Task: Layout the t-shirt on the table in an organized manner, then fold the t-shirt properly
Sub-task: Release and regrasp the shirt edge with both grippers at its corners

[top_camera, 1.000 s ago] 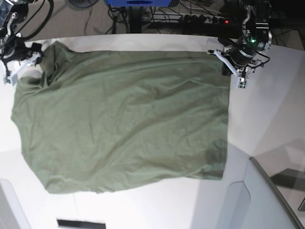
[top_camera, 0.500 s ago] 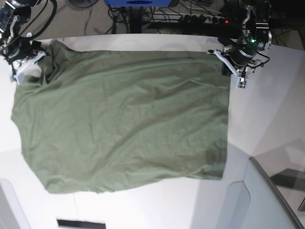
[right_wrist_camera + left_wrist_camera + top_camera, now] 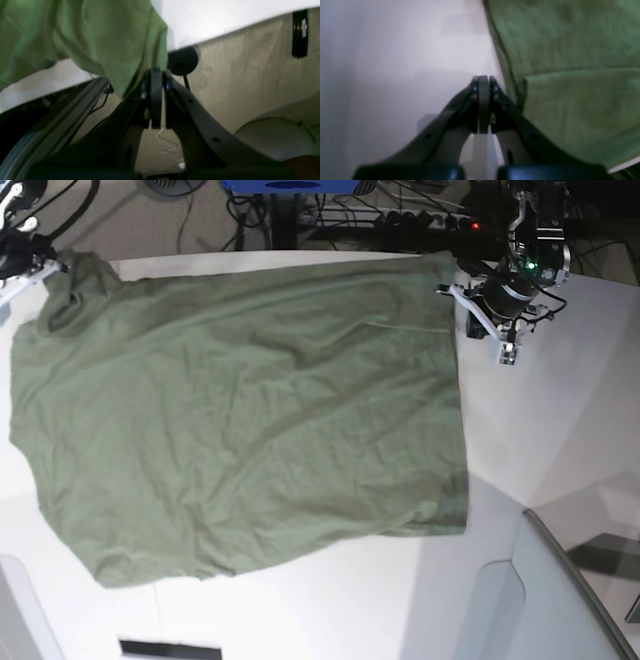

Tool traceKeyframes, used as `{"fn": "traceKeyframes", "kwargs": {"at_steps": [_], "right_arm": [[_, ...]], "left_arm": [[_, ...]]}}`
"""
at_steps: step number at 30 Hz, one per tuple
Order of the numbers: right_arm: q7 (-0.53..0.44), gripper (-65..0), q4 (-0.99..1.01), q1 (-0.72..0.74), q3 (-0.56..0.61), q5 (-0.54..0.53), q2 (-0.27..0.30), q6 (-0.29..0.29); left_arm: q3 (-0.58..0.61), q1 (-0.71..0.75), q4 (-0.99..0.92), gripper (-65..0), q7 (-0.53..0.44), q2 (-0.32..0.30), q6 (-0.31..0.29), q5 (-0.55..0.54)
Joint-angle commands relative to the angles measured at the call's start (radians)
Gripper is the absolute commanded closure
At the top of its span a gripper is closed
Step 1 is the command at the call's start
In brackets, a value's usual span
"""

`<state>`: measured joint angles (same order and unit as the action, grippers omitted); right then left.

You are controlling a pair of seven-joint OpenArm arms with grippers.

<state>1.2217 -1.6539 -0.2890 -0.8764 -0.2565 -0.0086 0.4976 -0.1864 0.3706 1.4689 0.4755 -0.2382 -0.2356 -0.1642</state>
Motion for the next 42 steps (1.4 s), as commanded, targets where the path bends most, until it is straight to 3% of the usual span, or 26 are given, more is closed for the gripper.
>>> {"fn": "traceKeyframes", "kwargs": {"at_steps": [1,9,11,15,16,21,25,28,31,34,36,39,42], "right_arm": [[0.007,-0.6,-0.018,-0.008,-0.008,-0.002,-0.009,0.003],[0.089,-1.4,-0.022,0.006,-0.008,-0.002,-0.067,0.005],[0.125,-7.1,-0.024,0.012,-0.008,-0.002,-0.067,0.005],[0.165,-29.1,-0.119,0.007,-0.014,-0.004,-0.067,0.005],[0.162,-30.9,-0.164,0.004,-0.014,-0.004,-0.069,0.005],[0.129,-26.0,-0.256,0.063,0.001,-0.002,-0.035,0.006],[0.06,-22.4,-0.173,0.135,0.161,-0.002,0.028,0.006],[0.011,-14.0,-0.058,0.199,0.296,-0.002,0.069,0.006],[-0.004,-4.5,0.024,0.25,0.352,-0.002,0.074,0.006],[-0.009,-3.8,0.033,0.254,0.363,-0.002,0.069,0.006],[-0.009,-3.8,0.034,0.254,0.363,-0.002,0.068,0.006],[-0.01,-3.6,0.036,0.251,0.357,0.0,0.072,0.006],[-0.01,-3.6,0.036,0.25,0.356,0.003,0.077,0.006]], "left_arm": [[-0.005,-0.003,0.014,0.0,-0.016,-0.01,-0.001,-0.004],[-0.005,-0.005,0.013,0.0,-0.016,-0.013,-0.001,-0.004],[-0.006,-0.005,0.013,0.0,-0.018,-0.013,-0.001,-0.004],[-0.006,-0.008,0.013,0.0,-0.021,-0.014,-0.001,-0.004],[-0.006,-0.009,0.009,0.0,-0.021,-0.014,-0.001,-0.004],[-0.008,-0.064,-0.066,0.0,-0.024,-0.036,-0.001,-0.004],[-0.008,-0.106,-0.109,0.0,-0.024,-0.054,-0.001,-0.004],[-0.008,-0.149,-0.138,0.0,-0.024,-0.056,-0.001,-0.004],[-0.008,-0.167,-0.095,0.0,-0.018,-0.056,-0.001,-0.013],[-0.008,-0.143,0.031,0.0,-0.002,-0.048,-0.001,-0.015],[-0.008,-0.129,0.128,0.0,0.071,-0.042,-0.006,-0.019],[-0.006,-0.123,0.237,0.0,0.179,-0.023,-0.008,-0.085],[0.015,-0.123,0.244,0.0,0.21,-0.019,-0.008,-0.156]]}}
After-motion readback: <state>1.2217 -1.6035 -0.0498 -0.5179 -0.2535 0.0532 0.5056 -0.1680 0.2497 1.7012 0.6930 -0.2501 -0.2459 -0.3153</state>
